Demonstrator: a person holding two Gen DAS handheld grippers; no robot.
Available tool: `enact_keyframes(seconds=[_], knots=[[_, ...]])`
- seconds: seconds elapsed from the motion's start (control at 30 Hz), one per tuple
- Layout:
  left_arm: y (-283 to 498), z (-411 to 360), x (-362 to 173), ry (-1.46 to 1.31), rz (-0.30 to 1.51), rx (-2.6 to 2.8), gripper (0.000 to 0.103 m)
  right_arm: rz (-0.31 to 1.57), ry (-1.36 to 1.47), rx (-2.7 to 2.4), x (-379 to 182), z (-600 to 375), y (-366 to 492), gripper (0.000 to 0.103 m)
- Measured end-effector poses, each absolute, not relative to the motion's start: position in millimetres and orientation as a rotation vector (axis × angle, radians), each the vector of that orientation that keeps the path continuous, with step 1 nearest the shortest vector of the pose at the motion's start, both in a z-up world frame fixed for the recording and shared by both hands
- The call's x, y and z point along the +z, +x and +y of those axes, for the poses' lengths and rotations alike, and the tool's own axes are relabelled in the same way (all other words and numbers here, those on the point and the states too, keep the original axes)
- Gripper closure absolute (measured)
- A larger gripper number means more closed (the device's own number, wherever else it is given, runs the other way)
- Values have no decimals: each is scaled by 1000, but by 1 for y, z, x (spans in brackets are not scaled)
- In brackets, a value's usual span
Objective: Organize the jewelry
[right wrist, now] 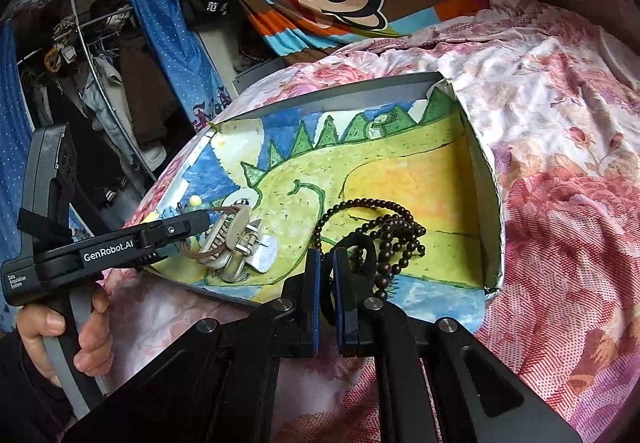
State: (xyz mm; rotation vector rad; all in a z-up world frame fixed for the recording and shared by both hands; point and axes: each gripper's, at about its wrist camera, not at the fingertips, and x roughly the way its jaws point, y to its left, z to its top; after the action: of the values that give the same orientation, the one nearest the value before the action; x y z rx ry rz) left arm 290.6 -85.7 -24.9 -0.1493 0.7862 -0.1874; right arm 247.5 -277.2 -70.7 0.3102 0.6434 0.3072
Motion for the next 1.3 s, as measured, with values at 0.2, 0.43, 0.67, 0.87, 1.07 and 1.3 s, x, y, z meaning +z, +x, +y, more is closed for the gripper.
enact_keyframes(seconds=[0.2,0.43,0.67,0.87,1.07,1.3], knots=[[279,-77,-12,-209,726,-186,35,577,329,272,-56,-289,235,61],[258,-70,14,-219,682,-183,21,477,329,215,-19,-304,206,33],[213,-57,44,-244,575,-167,5,405,234,201,24,-294,162,11],[165,-46,67,-206,463,-141,0,350,134,180,48,-276,120,3],[121,-32,76,-173,412,-131,0,336,76,182,59,-262,82,2],[82,-20,67,-162,399,-130,0,357,57,191,57,-247,47,2]])
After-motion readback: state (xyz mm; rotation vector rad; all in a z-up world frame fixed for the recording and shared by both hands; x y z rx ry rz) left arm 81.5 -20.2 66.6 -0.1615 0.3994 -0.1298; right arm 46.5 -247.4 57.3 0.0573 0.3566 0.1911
